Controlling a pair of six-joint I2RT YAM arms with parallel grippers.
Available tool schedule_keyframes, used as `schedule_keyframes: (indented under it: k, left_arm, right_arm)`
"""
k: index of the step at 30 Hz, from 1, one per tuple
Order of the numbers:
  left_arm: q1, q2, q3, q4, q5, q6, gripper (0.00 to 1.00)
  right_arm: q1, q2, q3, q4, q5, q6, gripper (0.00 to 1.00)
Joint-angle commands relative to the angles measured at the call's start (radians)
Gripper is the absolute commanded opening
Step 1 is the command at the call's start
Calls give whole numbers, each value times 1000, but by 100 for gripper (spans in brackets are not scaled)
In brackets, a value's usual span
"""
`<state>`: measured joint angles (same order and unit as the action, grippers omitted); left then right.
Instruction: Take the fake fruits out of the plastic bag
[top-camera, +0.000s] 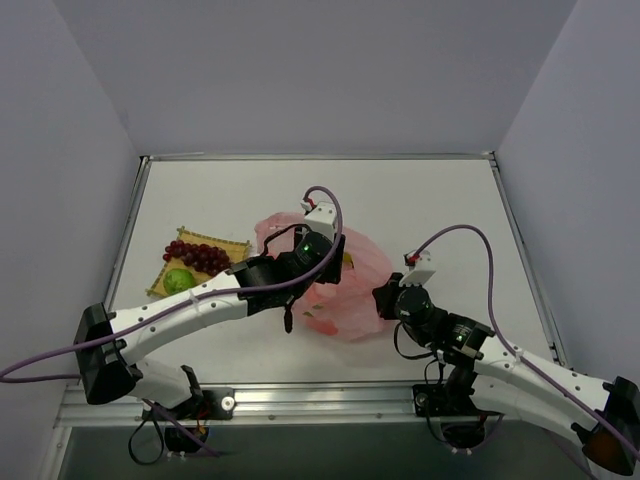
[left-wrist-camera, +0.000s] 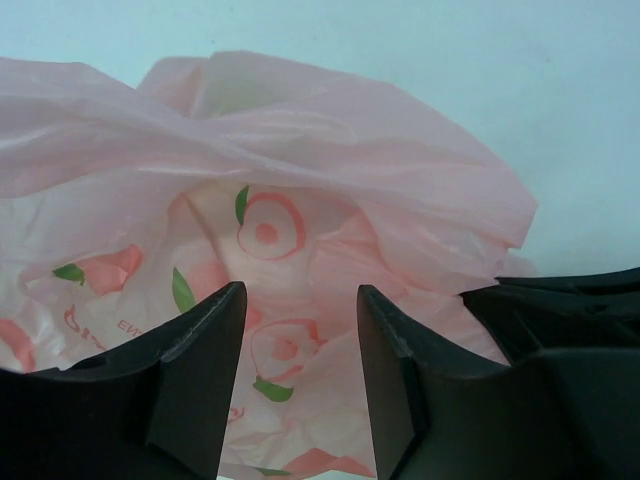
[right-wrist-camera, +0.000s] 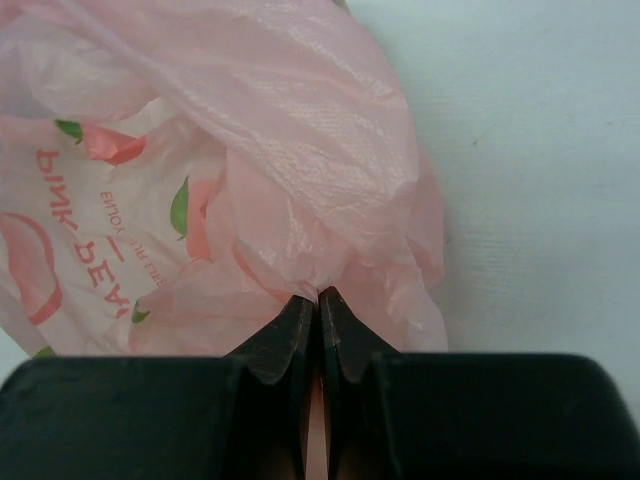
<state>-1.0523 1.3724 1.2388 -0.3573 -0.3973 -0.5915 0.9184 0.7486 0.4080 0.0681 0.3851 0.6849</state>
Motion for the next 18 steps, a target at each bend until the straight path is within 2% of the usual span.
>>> schedule_keyframes:
  k: [1,7,12,16,17,18]
  left_arm:
    - [-6,25,7,-54,34,-33,46]
    - [21,175,60,-28,72,12,39]
    - [80,293,76,85,72,44,34]
    - [139,355,24,269,26,50,38]
    - [164,366,15,306,20,55,41]
    - [178,375,8,373,14,55,49]
  right_arm:
    - [7,-12,14,-31,107,22,2]
    - [7,-18,3,-48,140,39,2]
    - [5,-20,18,-48,156,24,2]
    - [4,1,31,-48,163,13,2]
    - [4,9,34,-48,166,12,2]
    - [4,12,35,-48,169,8,2]
